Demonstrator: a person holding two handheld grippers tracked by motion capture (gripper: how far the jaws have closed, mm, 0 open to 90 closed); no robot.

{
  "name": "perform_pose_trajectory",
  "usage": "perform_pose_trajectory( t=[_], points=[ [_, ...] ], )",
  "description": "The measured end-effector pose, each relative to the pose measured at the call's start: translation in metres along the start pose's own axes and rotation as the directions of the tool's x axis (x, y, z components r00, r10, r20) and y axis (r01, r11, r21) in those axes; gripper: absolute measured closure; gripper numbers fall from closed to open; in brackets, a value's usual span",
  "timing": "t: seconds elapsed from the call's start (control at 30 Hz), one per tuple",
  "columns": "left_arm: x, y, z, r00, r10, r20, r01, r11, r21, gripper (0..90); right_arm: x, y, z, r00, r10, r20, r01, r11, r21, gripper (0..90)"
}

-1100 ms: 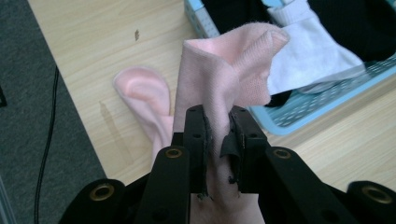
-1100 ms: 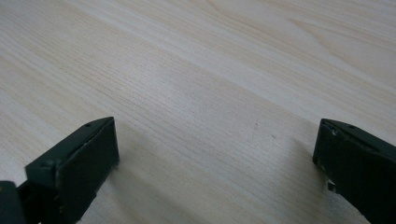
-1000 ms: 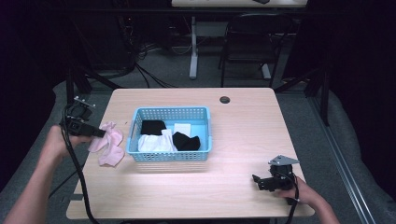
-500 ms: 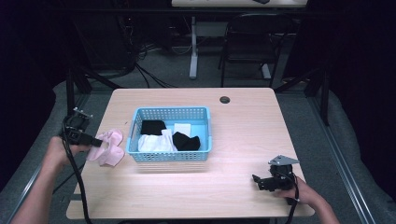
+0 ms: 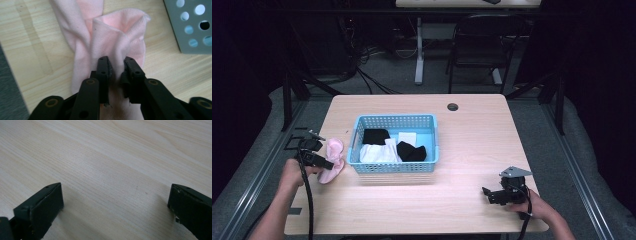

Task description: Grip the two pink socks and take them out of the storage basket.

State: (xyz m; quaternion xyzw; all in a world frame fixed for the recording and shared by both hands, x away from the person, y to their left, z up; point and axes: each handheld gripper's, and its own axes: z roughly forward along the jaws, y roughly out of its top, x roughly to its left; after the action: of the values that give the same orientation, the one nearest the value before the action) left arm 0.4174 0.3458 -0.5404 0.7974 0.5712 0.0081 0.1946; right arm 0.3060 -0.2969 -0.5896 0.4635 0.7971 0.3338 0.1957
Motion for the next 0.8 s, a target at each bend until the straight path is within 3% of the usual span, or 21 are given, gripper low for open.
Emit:
perform_pose_trajectory(
  t=[0.1,0.23,0.37,0.57,0.8],
  points=[
    [0.003,-0.002,-0.004,0.9998,-0.012,0.016,0.012,0.9998,-0.016,60.7,0.001,0.0,-0.001,1.0,-0.007,0.005,0.007,1.0,0.006,0.0],
    [0.0,-0.006,-0.016,0.9996,-0.014,-0.023,0.013,0.9984,-0.054,34.9,0.0,0.0,-0.001,1.0,-0.003,0.002,0.003,1.0,0.007,0.0],
    [-0.002,-0.016,-0.037,0.9988,-0.024,-0.043,0.017,0.9871,-0.159,19.4,0.001,0.0,-0.001,1.0,0.0,0.009,0.0,1.0,0.002,0.0],
    [-0.015,-0.037,-0.059,0.996,-0.025,-0.085,0.003,0.9667,-0.256,10.2,0.0,-0.001,0.0,1.0,0.005,0.004,-0.005,1.0,0.002,0.0],
    [-0.027,-0.06,-0.06,0.9957,-0.029,-0.088,0.002,0.9565,-0.292,0.0,0.001,-0.001,-0.001,1.0,0.003,0.009,-0.003,1.0,0.003,0.0]
  ],
)
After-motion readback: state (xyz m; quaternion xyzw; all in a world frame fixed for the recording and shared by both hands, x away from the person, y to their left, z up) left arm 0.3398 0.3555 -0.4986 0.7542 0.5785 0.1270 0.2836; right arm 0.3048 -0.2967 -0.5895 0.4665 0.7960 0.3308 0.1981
